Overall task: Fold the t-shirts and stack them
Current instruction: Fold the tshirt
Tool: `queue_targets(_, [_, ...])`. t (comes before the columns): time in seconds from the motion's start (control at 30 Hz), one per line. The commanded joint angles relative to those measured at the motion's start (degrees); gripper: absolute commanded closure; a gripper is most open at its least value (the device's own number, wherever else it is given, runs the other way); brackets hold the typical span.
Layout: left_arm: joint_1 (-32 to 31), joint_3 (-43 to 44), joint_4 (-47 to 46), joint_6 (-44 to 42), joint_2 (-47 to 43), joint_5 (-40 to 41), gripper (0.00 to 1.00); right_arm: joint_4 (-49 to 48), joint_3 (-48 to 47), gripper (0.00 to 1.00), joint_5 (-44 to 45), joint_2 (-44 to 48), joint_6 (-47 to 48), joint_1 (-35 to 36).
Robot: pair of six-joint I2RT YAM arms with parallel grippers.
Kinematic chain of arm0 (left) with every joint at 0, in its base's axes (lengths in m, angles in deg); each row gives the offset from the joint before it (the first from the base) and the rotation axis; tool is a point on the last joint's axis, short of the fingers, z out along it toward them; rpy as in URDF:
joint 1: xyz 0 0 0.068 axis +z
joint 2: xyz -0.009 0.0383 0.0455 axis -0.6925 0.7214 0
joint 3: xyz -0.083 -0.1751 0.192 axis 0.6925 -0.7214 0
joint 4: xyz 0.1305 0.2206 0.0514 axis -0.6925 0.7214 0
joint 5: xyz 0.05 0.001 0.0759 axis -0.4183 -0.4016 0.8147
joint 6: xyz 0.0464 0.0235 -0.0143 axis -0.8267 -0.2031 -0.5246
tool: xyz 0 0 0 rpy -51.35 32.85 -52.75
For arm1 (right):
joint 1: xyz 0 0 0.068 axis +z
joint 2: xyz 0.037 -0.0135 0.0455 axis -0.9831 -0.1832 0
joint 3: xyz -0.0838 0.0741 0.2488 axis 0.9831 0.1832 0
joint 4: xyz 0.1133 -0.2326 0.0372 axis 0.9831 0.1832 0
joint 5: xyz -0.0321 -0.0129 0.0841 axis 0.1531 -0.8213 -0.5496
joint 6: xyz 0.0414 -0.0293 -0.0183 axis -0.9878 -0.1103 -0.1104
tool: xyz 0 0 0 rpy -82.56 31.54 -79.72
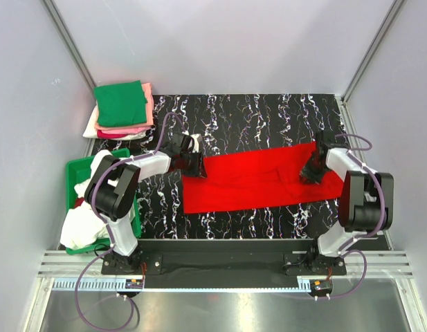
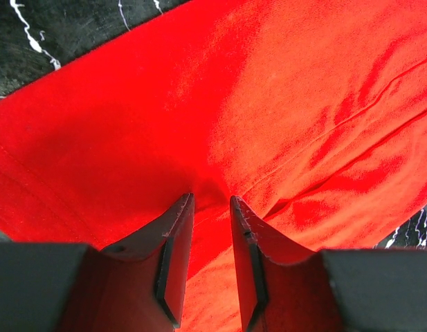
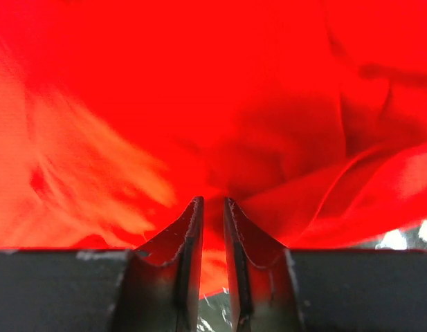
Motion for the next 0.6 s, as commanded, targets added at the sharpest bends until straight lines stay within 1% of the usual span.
queue_targets(0.0, [0.5,-0.7,-2.5,-0.3,0.5,-0.9,0.67,0.7,3.9,0.76,-3.2,7.8,-1.4,0.4])
queue_targets(0.13, [0.5,-0.8,-2.7,-0.2,0.5,-1.0,0.67,4.1,11.5,0.76,-9.8,17.5,-3.4,1.2])
queue_targets(0.2, [0.6,-0.8,-2.8,-0.2,0.5,-1.0,0.68,5.3,13.4,0.72,-11.5,20.5,-3.8,1.4])
queue_targets(0.27, [0.6,-0.5,-2.5,-0.1,0.6,-0.9,0.68,5.7,13.0,0.66,-10.8,23.5,-4.8,1.4])
queue_targets(0.3, [0.6,-0.4,-1.8,0.0,0.7,-0.1,0.68,6.0,11.3,0.59,-10.2,23.9,-5.2,1.4])
queue_targets(0.37, [0.6,0.6,-0.8,0.4,0.4,0.8,0.69,6.0,8.8,0.54,-7.8,22.3,-5.4,1.4])
queue_targets(0.4, [0.6,0.7,-0.3,0.5,0.1,0.8,0.69,6.0,5.9,0.52,-7.0,21.1,-4.8,1.4])
queue_targets(0.43, [0.3,0.8,-0.2,0.5,-0.5,1.0,0.69,6.4,4.2,0.52,-6.0,17.7,-3.8,1.4])
queue_targets(0.5, [0.1,2.0,1.2,0.8,-1.8,1.7,0.68,6.9,-0.3,0.52,-3.9,13.9,-2.9,0.9])
queue_targets(0.53, [-0.2,2.9,2.2,0.9,-1.9,2.1,0.68,6.1,-1.2,0.52,-3.4,10.2,-2.6,0.6])
queue_targets(0.57, [-0.4,4.7,3.0,1.0,-1.8,2.7,0.66,5.6,-2.0,0.52,-3.4,8.5,-2.6,-0.2])
